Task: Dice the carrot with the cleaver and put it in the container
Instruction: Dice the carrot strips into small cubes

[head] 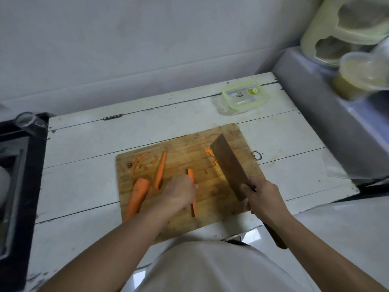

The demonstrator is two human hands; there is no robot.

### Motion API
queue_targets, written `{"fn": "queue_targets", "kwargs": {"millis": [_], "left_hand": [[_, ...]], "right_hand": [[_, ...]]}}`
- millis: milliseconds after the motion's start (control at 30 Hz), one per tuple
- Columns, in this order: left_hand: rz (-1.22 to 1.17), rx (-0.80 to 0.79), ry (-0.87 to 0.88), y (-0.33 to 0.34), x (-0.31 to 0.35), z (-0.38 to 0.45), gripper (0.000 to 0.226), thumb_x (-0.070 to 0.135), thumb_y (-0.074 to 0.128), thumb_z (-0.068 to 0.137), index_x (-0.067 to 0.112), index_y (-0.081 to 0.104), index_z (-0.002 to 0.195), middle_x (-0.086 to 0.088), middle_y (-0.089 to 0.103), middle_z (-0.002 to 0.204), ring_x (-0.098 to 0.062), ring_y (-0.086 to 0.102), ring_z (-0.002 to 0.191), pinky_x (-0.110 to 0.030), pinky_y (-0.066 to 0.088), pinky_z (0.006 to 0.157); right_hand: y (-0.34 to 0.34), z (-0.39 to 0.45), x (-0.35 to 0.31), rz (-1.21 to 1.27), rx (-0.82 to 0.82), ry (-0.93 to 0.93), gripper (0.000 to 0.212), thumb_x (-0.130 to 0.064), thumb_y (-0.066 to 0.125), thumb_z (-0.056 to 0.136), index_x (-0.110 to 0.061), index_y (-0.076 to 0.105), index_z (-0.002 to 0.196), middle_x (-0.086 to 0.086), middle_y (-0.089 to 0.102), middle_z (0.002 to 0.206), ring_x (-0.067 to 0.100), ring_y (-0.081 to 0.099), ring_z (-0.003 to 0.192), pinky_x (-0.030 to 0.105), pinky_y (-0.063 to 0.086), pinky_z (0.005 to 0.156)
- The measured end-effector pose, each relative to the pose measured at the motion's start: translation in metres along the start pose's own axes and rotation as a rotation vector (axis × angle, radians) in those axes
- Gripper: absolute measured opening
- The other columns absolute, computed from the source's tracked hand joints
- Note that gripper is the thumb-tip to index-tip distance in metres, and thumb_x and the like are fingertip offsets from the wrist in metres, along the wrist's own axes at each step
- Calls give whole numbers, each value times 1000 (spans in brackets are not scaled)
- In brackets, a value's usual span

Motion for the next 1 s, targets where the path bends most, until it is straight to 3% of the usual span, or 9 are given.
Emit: {"fn": "queue_targets", "kwargs": {"millis": [67, 133, 267, 333, 433, 500, 700, 900, 1000], "left_hand": [[-345, -81, -106, 15, -5, -8, 52, 37, 42, 109, 3, 67, 78, -9, 71, 60, -18, 66, 49, -34, 62, 64], [-746, -130, -208, 24, -10, -20, 41, 30, 40, 111, 2, 60, 89, -13, 69, 65, -22, 66, 49, -32, 58, 50], [-979, -134, -251, 28, -24, -30, 16, 17, 49, 107, 4, 58, 104, -15, 70, 73, -23, 69, 54, -30, 55, 47], [-1077, -86, -267, 31, -26, -31, 12, 16, 53, 106, 5, 58, 106, -13, 71, 73, -23, 70, 55, -31, 56, 48], [-1150, 55, -283, 37, -26, -29, 11, 16, 54, 106, 6, 58, 107, -14, 72, 76, -24, 70, 56, -33, 57, 50], [-1223, 115, -299, 42, -26, -27, 13, 17, 55, 105, 4, 58, 108, -14, 72, 76, -25, 69, 56, -34, 58, 50], [-1342, 166, -349, 43, -26, -25, 10, 15, 61, 102, 5, 61, 99, -13, 73, 71, -23, 68, 51, -32, 57, 50], [-1355, 164, -340, 42, -26, -26, 12, 16, 65, 100, 5, 61, 101, -12, 75, 71, -25, 74, 62, -36, 63, 59], [-1329, 172, -328, 43, -28, -26, 14, 19, 66, 100, 5, 63, 102, -12, 76, 74, -26, 77, 68, -39, 64, 64]], "right_hand": [[4, -2, -1, -10, -4, -5, 14, -25, 56, 98, -20, 69, 97, 2, 63, 68, 28, 64, 69, 47, 58, 69], [9, -4, -2, -34, -20, -12, 15, -26, 55, 98, -19, 67, 91, 2, 63, 65, 26, 64, 66, 47, 58, 67], [21, -17, -12, -89, -93, -63, 19, -26, 47, 102, -18, 61, 91, 2, 64, 64, 20, 64, 58, 39, 56, 60], [25, -26, -22, -242, -87, -181, 21, -29, 43, 104, -18, 58, 96, 2, 66, 71, 21, 65, 62, 37, 53, 60], [28, -38, -36, -473, -8, -413, 18, -28, 44, 103, -18, 58, 98, 5, 67, 77, 29, 64, 66, 36, 46, 57], [31, -42, -41, -533, 39, -496, 9, -21, 56, 98, -17, 59, 91, 5, 66, 67, 33, 61, 56, 34, 40, 50], [51, -40, -34, -746, 38, -563, 25, -12, 76, 76, -23, 55, 84, -2, 58, 51, 24, 54, 40, 29, 28, 46], [55, -38, -27, -805, 44, -615, 46, -10, 86, 60, -23, 48, 80, -5, 54, 48, 18, 51, 37, 27, 21, 46], [55, -40, -22, -767, 51, -680, 45, -12, 87, 64, -21, 47, 80, -6, 53, 48, 18, 50, 34, 25, 20, 45]]}}
Point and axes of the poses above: each hand's wrist, its own z-axis towards the middle knuckle, its own y-axis out of the palm, x = y × z, the point moved 5 cm from there along z, towards the middle knuckle
